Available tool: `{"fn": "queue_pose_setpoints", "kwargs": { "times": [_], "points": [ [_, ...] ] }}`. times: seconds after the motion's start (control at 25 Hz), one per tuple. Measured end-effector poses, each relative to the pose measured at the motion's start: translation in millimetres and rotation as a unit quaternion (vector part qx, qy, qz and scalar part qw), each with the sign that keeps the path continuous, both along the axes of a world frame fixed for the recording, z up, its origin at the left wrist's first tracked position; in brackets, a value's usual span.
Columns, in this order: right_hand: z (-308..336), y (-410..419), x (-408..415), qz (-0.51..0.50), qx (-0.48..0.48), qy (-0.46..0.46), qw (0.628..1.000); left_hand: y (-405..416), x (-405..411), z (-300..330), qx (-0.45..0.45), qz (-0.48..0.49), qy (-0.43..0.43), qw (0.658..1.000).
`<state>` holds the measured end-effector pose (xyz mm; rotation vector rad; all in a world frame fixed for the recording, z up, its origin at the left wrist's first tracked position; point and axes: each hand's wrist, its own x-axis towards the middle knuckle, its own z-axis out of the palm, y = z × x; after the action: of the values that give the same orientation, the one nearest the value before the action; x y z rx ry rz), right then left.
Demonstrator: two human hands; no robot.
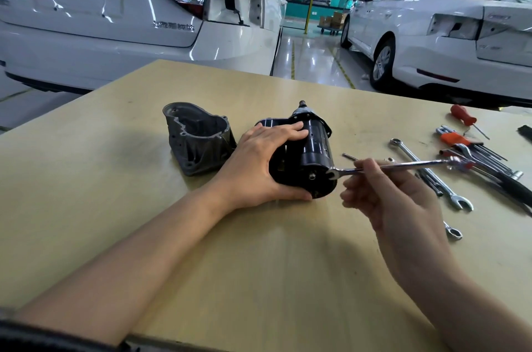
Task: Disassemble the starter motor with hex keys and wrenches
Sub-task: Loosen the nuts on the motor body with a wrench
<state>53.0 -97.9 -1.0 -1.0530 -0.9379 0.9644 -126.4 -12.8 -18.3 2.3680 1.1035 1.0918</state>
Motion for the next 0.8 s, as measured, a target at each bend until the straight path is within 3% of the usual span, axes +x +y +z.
{"fn": "queue_pose_setpoints", "kwargs": {
  "times": [0.12, 0.36, 0.64, 0.8],
  "points": [
    [-2, 2, -2, 0.022, -0.062, 0.126, 0.990, -1, 0, 0, 0.001, 0.003, -0.004, 1.000],
    [0, 3, -9, 0.042, -0.062, 0.148, 0.986, -1, 0, 0, 0.008, 0.002, -0.007, 1.000],
    [-4, 2, -9, 0.053, -0.046, 0.128, 0.989, -2, 0, 0, 0.003, 0.002, -0.009, 1.000],
    [-3, 2, -8, 0.035, -0.012, 0.016, 0.999, -2, 0, 1, -0.002, 0.002, -0.012, 1.000]
  ]
}}
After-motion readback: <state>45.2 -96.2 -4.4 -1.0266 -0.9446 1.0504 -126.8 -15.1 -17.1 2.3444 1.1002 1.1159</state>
